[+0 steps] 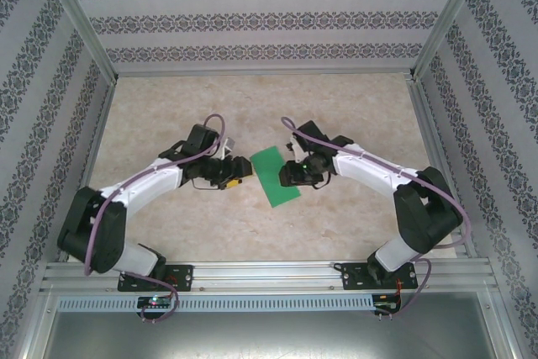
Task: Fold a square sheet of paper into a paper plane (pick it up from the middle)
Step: Third fold the triangle at the center of the table.
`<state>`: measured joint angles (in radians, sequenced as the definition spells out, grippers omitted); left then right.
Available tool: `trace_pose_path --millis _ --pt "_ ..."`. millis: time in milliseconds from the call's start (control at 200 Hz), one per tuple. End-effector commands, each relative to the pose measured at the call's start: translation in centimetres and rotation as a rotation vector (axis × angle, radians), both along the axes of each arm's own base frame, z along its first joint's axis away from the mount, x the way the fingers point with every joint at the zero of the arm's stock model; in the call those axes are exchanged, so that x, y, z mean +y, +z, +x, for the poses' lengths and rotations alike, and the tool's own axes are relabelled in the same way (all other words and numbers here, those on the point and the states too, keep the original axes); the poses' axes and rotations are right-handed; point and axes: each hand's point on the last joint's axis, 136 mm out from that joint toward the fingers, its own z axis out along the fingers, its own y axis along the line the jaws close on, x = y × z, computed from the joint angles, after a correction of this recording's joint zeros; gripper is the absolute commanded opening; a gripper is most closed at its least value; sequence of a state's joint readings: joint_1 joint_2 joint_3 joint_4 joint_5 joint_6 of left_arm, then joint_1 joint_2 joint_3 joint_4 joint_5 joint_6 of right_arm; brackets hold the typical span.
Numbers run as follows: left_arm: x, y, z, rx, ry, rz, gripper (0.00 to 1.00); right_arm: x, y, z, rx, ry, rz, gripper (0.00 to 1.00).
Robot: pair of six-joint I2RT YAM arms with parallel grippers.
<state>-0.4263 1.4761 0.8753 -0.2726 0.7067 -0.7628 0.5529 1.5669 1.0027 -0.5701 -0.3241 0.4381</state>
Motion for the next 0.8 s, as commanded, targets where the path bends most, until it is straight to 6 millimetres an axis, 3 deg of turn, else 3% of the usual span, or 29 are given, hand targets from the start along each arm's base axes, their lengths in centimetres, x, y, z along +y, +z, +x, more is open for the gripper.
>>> trace_pose_path --millis 0,150,375,580,799 --pt "-2.1 0.0 1.6 -0.057 -0.073 -0.011 0.53 -1.3 -0.2 -0.5 0.018 -0.014 0.043 0.47" --pt "-3.7 -1.7 3.1 -0.044 -0.113 0.014 0.46 -2.5 -1.5 -0.7 0.058 -0.049 0.085 0.48" --pt "-5.3 -4.5 4.3 -0.009 -0.182 0.067 0.38 -2.2 -2.6 -0.3 0.098 -0.056 0.149 0.48" --pt "-5.1 -6.9 4.5 0.022 -0.208 0.132 0.36 -1.2 -3.5 0.1 0.143 -0.042 0.198 0.48" --pt "-4.9 -8.2 4.5 0.039 -0.220 0.161 0.36 -0.3 -3.5 -0.3 0.172 -0.010 0.236 0.47"
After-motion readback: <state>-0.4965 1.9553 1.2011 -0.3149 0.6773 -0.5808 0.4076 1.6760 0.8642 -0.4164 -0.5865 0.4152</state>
